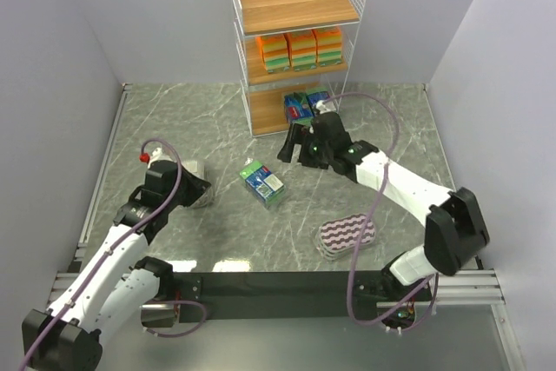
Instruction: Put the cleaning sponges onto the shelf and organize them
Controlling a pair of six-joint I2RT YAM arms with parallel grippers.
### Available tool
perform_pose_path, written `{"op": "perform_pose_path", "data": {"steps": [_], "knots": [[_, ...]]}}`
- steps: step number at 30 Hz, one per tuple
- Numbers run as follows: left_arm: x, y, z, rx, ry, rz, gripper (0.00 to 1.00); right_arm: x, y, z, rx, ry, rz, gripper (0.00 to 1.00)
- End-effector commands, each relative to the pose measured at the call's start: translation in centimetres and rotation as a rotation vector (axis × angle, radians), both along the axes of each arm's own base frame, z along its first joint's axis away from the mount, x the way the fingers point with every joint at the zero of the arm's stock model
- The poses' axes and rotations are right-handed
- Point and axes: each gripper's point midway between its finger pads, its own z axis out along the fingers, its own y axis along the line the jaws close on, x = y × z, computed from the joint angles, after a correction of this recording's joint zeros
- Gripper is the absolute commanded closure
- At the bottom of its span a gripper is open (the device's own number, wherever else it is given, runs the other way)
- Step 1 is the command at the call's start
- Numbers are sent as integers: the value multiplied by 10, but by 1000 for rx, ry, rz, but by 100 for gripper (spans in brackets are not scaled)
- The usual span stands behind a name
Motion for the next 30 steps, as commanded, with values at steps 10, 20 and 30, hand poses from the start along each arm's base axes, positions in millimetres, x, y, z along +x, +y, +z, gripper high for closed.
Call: {"op": "perform_pose_path", "data": {"steps": [10,20,30], "knots": [[9,-5,9,-15,-39,-9,99,-50,42,-27,445,313,-188,2],[6,-3,7,-12,-38,-3,99,-56,58,-41,541,420,-244,13],[5,-1,6,-6,-38,3,99,-67,67,-66,586,508,-220,31]]}}
